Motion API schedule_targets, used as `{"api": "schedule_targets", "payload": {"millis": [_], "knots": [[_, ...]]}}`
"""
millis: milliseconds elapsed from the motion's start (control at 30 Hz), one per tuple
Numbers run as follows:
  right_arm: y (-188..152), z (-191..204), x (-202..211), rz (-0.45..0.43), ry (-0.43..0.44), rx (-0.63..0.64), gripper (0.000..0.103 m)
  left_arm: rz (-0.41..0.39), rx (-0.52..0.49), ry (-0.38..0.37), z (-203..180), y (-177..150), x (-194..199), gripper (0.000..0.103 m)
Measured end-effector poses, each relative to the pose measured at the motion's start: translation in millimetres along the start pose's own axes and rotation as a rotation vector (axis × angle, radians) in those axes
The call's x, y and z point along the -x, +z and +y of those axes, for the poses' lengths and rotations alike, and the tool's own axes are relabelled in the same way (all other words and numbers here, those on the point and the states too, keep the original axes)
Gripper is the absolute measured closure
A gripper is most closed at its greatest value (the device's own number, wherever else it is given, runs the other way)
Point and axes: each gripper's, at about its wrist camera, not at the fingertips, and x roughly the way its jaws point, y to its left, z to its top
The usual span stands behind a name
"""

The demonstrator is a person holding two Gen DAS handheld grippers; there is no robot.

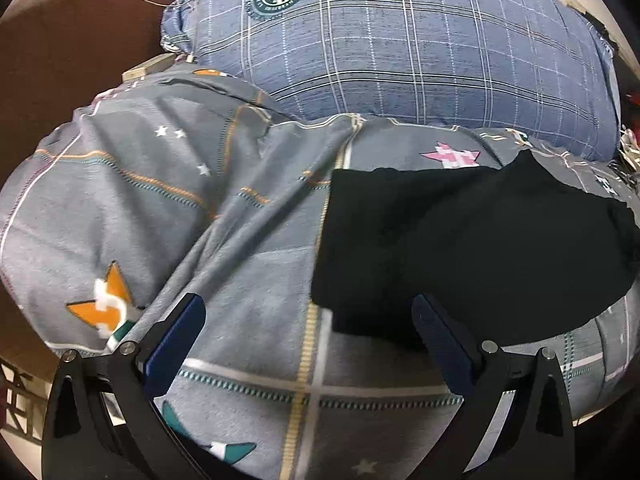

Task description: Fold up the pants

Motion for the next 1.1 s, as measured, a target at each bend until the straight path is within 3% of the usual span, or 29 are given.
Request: {"api": "schedule_targets", "payload": {"millis": [33,100,233,333,533,667,733,833,867,1000,1100], "knots": [[1.0,-10.1,-0.8,0.009,0.032,-0.042,0.015,0.002,0.0,-0.002,-0.6,1.3,-1.3,0.0],[2.2,-31.7,-6.0,0.044,0.104,-0.143,0.036,-0.001,0.009,-0.013,-0.8,4.1,-3.2,0.0],[2.4,-56.9,-17.6,0.097,0.156,-0.253,0.052,-0.042,0.008,-0.027,-0.9,8.9,2.2,0.001],[0.6,-71.1,-21.0,0.107,0.178,-0.333,0.053,-0.059,-0.006,-0.043,-4.0,12.4,4.8,0.008],[-0.6,-80.0,-23.0,0.1,0.123,-0.365,0.051,-0.027,-0.018,-0.095,-8.0,14.8,-2.0,0.027],[-1.2,-92.4,-19.8,0.076,0.115,-0.414,0.051,-0.045,-0.012,-0.076,-7.1,14.7,1.5,0.027],[1.6,-94.6,-17.1,0.048,0.068,-0.411,0.05,-0.072,-0.023,-0.046,-5.2,19.8,6.1,0.026],[19.7,-98.7,-19.5,-0.002,-0.035,-0.363,0.05,-0.109,-0.012,-0.004,6.8,39.3,10.1,0.02],[26.2,-101.0,-20.9,-0.019,-0.07,-0.34,0.05,-0.133,0.008,0.046,14.7,50.9,9.6,0.016],[52.6,-116.2,-36.8,-0.077,-0.223,-0.257,0.05,-0.178,0.065,0.123,30.8,79.9,5.4,0.016],[50.6,-118.6,-47.7,-0.044,-0.196,-0.268,0.05,-0.23,0.056,0.141,24.1,81.0,11.2,0.016]]}}
